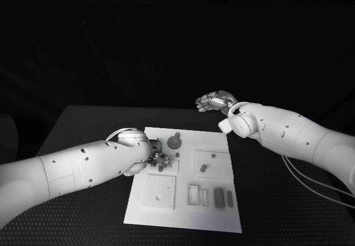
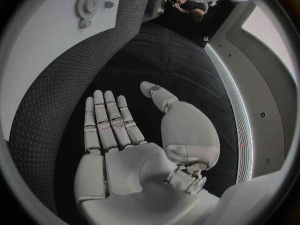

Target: Assemble the parts on the task board

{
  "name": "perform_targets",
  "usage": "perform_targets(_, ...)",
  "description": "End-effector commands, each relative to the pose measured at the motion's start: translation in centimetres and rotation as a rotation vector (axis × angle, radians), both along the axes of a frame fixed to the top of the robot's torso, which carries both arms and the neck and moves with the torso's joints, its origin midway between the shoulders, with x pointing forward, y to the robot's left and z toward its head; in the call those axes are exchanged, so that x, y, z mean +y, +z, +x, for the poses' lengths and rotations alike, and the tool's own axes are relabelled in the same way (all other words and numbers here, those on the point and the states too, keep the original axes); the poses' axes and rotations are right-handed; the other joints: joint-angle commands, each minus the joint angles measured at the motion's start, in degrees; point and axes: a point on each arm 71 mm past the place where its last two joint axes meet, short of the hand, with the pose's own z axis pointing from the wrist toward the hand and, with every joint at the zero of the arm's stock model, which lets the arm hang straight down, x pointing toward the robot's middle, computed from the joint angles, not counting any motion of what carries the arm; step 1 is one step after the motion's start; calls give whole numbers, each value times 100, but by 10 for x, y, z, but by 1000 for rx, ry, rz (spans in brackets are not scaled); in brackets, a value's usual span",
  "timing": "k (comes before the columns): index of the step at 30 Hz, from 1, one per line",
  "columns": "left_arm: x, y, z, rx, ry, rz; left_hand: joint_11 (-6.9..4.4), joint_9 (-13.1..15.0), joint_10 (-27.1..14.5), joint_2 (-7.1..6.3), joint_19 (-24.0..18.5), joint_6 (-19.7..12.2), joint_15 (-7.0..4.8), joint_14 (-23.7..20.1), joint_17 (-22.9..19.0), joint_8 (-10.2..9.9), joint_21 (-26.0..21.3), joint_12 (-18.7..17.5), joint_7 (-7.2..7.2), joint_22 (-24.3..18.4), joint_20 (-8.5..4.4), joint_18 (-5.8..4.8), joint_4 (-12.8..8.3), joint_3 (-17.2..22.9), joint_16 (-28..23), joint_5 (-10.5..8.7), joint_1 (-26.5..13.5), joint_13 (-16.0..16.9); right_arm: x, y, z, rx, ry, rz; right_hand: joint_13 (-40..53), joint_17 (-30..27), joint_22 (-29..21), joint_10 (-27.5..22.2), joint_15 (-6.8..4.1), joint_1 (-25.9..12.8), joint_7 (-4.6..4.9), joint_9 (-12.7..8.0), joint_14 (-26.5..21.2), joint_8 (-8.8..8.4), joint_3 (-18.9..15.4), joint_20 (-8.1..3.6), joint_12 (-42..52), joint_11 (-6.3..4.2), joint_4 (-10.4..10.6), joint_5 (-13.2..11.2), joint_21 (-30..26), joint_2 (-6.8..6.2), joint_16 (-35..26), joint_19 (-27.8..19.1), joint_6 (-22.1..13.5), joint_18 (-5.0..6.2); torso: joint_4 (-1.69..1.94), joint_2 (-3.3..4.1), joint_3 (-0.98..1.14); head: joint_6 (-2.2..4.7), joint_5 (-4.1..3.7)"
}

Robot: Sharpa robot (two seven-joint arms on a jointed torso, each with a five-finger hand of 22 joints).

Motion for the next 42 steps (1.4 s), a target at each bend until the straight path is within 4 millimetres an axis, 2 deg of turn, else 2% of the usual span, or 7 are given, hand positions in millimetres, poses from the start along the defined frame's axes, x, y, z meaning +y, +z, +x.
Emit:
perform_targets(1, -1, -1, -1, 17, 16, -25, -1, 1, -22, -111, -50, -11, -45, -15, -6, 29, -33, 36, 3, -9, -638, 63, 61, 0, -32, -123, -35, -11, 1, 0, 0, -2, 15, 2, 9, -9, 11, 40, 2, -49, 178, -8, -38, 24, -9, 3, -26, 21, -7, 38, -30, 19, -11, -51, 8, -111, -2, 2, 1, 0, -4)
perform_targets(5, 1, -1, 0, 25, 19, -17, -4, 2, -21, -82, -49, -10, -48, -14, -6, 30, -30, 39, 1, -8, -643, 70, 41, 27, -30, -133, 17, -13, 1, -1, -1, -2, 15, 2, 9, -9, 12, 40, 3, -49, 179, -9, -38, 25, -9, 3, -27, 21, -7, 38, -31, 19, -11, -51, 8, -111, -1, 1, 2, 0, -5)
perform_targets(10, 4, -2, 2, 31, 23, -7, -1, 3, -22, -142, -51, -13, -47, -16, -6, 30, -24, 42, 4, -6, -643, 71, -19, 18, -30, -123, 68, -17, 1, -1, -1, -2, 15, 2, 9, -10, 14, 42, 2, -50, 179, -10, -39, 25, -10, 3, -29, 21, -7, 38, -33, 18, -11, -52, 8, -112, 0, 0, 7, -9, -6)
perform_targets(22, 6, -2, 4, 27, 32, -11, 1, 2, -24, -140, -52, -14, -46, -18, -8, 30, -24, 42, 5, -7, -644, 72, -45, 24, -33, -106, 103, -21, 1, -2, -1, 1, 14, 1, 8, -12, 18, 44, 3, -50, 179, -11, -40, 26, -10, 4, -33, 21, -7, 39, -36, 20, -10, -52, 8, -112, 1, 2, 2, -13, -2)
perform_targets(42, 5, -1, 5, 32, 53, -40, 5, 1, -25, -238, -49, -17, -43, -19, -13, 28, -28, 41, 9, -16, -641, 69, -65, -10, -39, -160, 114, -33, 2, -4, -1, 4, 16, 1, 8, -16, 25, 49, 2, -51, 180, -15, -42, 28, -10, 4, -40, 21, -7, 40, -41, 21, -9, -52, 7, -112, -3, 2, 5, -16, -11)
